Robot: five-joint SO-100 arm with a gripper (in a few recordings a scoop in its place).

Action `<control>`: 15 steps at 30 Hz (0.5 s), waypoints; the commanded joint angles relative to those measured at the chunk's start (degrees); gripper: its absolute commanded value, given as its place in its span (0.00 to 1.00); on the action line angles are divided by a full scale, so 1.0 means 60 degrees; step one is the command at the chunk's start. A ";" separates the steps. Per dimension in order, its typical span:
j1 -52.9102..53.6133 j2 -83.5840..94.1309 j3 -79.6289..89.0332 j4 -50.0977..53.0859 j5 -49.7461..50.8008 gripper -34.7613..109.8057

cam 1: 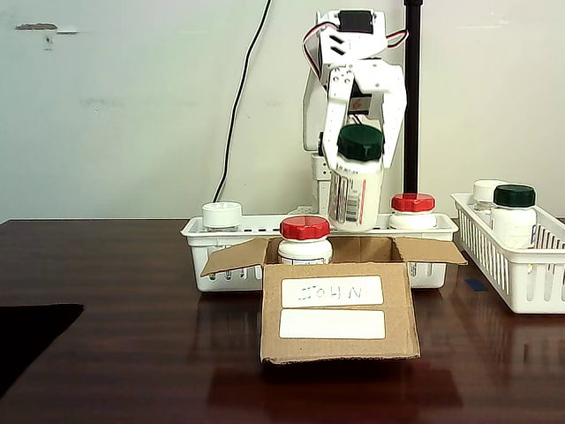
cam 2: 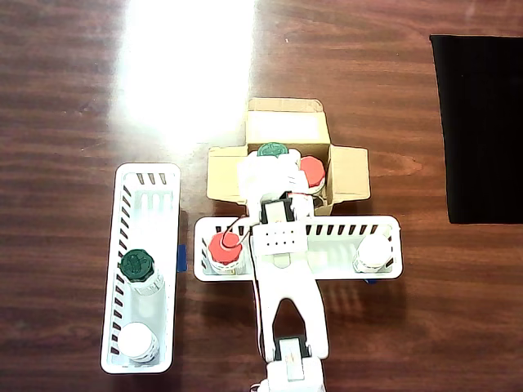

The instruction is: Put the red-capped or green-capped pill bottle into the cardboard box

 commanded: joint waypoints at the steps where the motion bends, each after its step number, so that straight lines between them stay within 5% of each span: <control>1: -0.0073 0.0000 -0.1128 -0.0571 0.0000 0.24; 15: -0.0117 -0.0205 0.0908 -0.3340 -0.0190 0.26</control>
